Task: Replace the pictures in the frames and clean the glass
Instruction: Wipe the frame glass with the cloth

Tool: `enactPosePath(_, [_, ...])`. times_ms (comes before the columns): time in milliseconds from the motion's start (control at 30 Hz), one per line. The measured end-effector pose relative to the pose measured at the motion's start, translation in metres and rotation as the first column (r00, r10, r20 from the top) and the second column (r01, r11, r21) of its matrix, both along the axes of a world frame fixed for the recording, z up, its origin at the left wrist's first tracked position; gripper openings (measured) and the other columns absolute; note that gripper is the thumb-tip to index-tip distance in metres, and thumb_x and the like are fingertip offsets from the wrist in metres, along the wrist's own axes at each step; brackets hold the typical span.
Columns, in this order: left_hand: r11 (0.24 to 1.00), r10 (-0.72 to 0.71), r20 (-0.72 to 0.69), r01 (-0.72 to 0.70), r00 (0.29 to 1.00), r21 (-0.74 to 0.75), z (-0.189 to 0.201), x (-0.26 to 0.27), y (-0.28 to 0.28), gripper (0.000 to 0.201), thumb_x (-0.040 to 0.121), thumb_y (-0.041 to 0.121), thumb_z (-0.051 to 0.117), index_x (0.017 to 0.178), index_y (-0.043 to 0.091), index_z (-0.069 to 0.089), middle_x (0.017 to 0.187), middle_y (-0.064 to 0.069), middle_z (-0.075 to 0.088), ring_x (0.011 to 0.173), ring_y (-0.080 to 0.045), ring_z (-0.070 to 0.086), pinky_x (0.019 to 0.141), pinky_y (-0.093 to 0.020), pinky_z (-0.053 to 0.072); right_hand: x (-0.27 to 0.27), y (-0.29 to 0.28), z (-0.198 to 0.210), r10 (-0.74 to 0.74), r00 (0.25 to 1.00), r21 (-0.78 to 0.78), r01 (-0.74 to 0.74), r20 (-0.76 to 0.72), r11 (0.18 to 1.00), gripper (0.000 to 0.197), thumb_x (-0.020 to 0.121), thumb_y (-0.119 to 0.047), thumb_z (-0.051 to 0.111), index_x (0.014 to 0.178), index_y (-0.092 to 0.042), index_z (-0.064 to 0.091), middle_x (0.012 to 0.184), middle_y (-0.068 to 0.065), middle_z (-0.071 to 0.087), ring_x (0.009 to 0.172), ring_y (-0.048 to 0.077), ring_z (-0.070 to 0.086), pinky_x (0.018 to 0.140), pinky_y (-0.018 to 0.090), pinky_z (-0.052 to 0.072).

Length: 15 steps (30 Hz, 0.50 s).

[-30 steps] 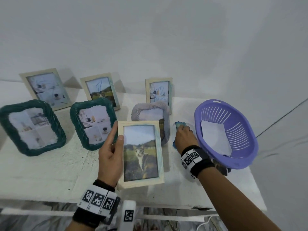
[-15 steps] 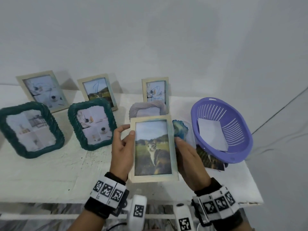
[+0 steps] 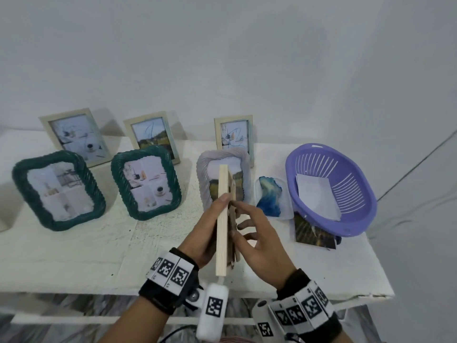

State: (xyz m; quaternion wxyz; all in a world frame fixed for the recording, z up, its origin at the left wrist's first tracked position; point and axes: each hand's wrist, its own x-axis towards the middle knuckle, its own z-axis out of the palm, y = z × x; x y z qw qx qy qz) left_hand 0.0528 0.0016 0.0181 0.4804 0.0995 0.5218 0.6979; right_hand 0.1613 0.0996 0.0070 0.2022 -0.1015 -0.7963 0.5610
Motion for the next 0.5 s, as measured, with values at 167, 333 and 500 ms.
enactPosePath(167, [0.997,0.044,-0.185,-0.054,0.982,-0.047,0.004,-0.003,-0.005,0.089,0.061,0.077,0.068,0.124,0.015,0.063,0.109,-0.014,0.065,0.096,-0.027,0.059,0.087,-0.042,0.047,0.003,0.022,0.004,-0.100,0.995,0.425,0.101,-0.025,0.900,0.034,0.086,-0.034,0.059,0.119,-0.028,0.060,0.096,-0.010,0.051,0.079,0.005,0.050,0.068,0.012,0.040])
enactPosePath(333, [0.994,0.056,-0.281,-0.081,0.958,-0.079,0.009,-0.001,-0.006,0.075,0.061,0.077,0.064,0.120,0.032,0.060,0.107,0.011,0.068,0.100,-0.007,0.063,0.078,-0.035,0.051,0.003,0.029,0.018,-0.286,0.957,0.807,0.209,-0.052,0.552,0.020,0.089,-0.039,0.054,0.096,-0.029,0.069,0.064,-0.006,0.056,0.056,0.016,0.054,0.048,0.029,0.042])
enactPosePath(500, [0.978,0.145,-0.430,-0.196,0.891,-0.076,0.013,0.006,-0.006,0.084,0.064,0.074,0.068,0.137,0.041,0.045,0.119,0.016,0.065,0.105,-0.002,0.064,0.086,-0.031,0.053,0.001,0.014,0.039,-0.067,0.976,-0.157,0.100,0.206,0.983,0.028,0.101,-0.033,0.046,0.108,-0.022,0.070,0.071,0.003,0.072,0.053,0.021,0.064,0.053,0.031,0.050])
